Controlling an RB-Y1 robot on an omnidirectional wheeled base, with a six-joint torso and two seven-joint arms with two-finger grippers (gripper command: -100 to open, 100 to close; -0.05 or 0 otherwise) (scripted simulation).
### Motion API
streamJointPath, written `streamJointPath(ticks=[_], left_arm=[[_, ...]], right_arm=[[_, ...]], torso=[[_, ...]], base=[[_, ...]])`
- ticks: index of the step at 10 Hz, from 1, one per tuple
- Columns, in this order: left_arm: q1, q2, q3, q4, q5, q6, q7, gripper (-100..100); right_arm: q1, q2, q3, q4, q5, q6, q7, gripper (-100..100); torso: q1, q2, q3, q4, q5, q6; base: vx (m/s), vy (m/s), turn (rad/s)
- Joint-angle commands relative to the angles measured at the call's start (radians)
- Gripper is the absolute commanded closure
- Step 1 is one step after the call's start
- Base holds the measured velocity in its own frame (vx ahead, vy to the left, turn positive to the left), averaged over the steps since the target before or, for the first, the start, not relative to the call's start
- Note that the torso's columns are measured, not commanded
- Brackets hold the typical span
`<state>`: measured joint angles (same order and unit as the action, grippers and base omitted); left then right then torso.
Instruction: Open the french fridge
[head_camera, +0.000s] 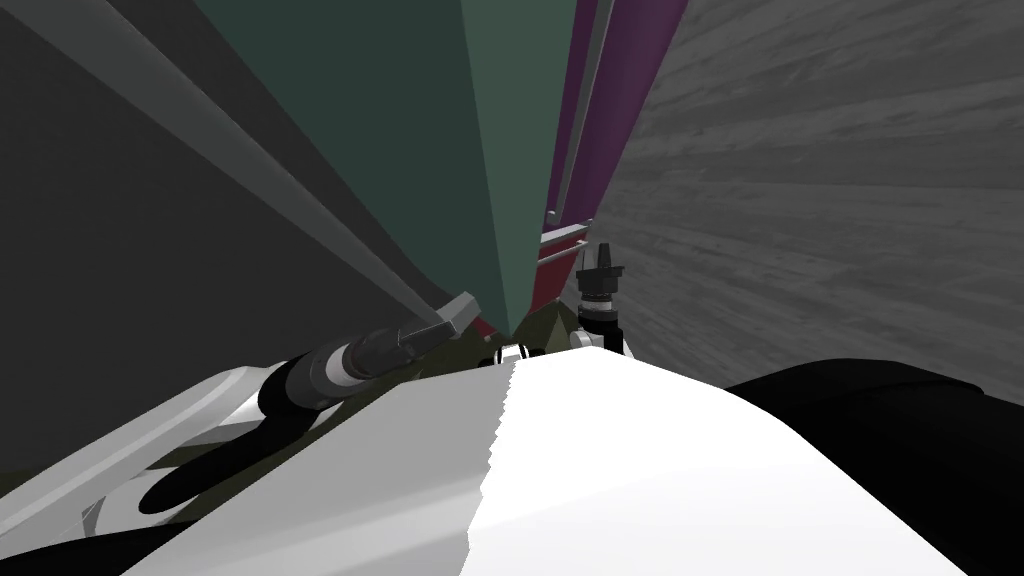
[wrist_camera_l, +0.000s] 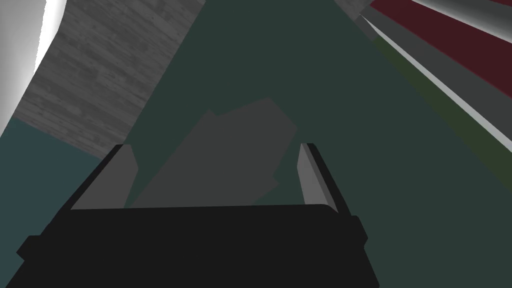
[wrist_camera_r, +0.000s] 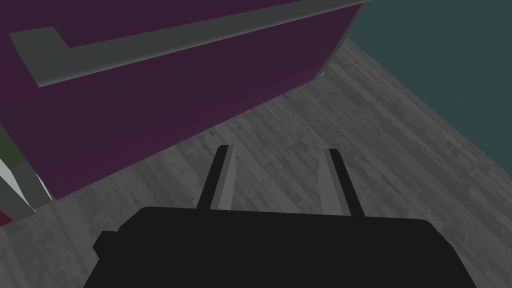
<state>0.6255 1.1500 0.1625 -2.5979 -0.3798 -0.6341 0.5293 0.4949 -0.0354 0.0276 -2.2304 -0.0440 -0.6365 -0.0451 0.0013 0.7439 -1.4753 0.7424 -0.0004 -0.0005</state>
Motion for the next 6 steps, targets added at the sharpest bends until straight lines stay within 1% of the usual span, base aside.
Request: streamJointPath(ticks=[1,2,3,6], left_arm=[[-0.006,0.018,0.048,-0.017,0.023,-0.022,0.04,-100],[-0.009,0.026,0.025,0.001,0.007,-0.016,0.03,-100],[-0.008,0.027,0.026,0.003,0.005,-0.016,0.03,0],[-0.007,0.028,0.026,0.006,0.003,-0.014,0.029,0]], right_arm=[[0.0,0.0,0.0,0.0,0.0,0.0,0.0,0],[0.0,0.0,0.0,0.0,0.0,0.0,0.0,0],[0.0,0.0,0.0,0.0,0.0,0.0,0.0,0],[0.0,0.0,0.0,0.0,0.0,0.0,0.0,0]], torso=[[0.0,0.002,-0.004,0.003,-0.001,0.0],[-0.001,0.002,-0.005,0.004,-0.002,0.002],[-0.001,0.0,-0.003,0.001,-0.001,0.001],[-0.002,-0.004,0.0,-0.003,0.0,0.001]], base=[[0.026,-0.041,0.064],[0.008,-0.011,0.0],[0.0,0.0,0.0],[0.0,0.0,0.0]])
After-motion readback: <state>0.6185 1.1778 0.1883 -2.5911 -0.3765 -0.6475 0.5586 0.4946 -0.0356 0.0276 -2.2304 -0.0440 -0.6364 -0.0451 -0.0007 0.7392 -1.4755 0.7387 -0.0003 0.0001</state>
